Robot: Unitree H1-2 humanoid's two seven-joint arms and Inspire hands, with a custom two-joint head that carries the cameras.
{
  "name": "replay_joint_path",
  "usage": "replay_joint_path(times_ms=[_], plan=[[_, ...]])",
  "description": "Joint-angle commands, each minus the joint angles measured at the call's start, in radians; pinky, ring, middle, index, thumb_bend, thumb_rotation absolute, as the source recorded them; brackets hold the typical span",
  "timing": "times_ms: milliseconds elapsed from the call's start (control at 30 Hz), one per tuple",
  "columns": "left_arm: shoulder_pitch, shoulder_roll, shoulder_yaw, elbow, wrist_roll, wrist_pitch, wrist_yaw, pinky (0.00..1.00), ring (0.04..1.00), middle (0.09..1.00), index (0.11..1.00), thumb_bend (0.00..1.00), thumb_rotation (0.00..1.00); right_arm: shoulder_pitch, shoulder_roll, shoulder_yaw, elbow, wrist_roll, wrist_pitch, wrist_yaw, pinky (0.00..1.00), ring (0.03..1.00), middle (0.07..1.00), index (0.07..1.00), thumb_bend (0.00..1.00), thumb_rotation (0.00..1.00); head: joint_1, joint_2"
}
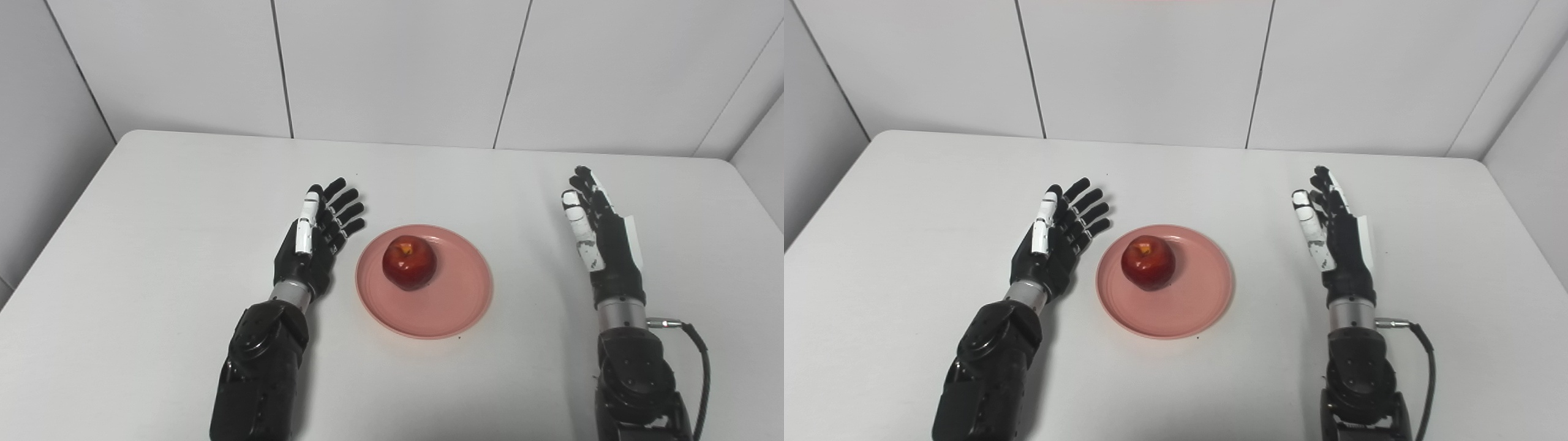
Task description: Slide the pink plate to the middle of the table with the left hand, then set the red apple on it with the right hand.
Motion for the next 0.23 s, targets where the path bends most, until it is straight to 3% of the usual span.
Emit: replay_joint_path(times_ms=[0,200], plan=[[-0.012,0.004,-0.003,0.006,0.002,-0.008,-0.007,0.83,0.84,0.853,0.845,0.36,1.0,-0.031,-0.001,-0.001,-0.003,0.018,-0.065,-0.007,0.88,0.896,0.906,0.915,0.83,1.0,0.002,0.0],[-0.013,0.006,-0.003,0.01,0.005,-0.013,-0.006,0.83,0.839,0.851,0.842,0.36,1.0,-0.03,0.002,0.007,0.039,0.057,-0.056,0.001,0.89,0.899,0.911,0.924,0.76,1.0,0.006,-0.004]])
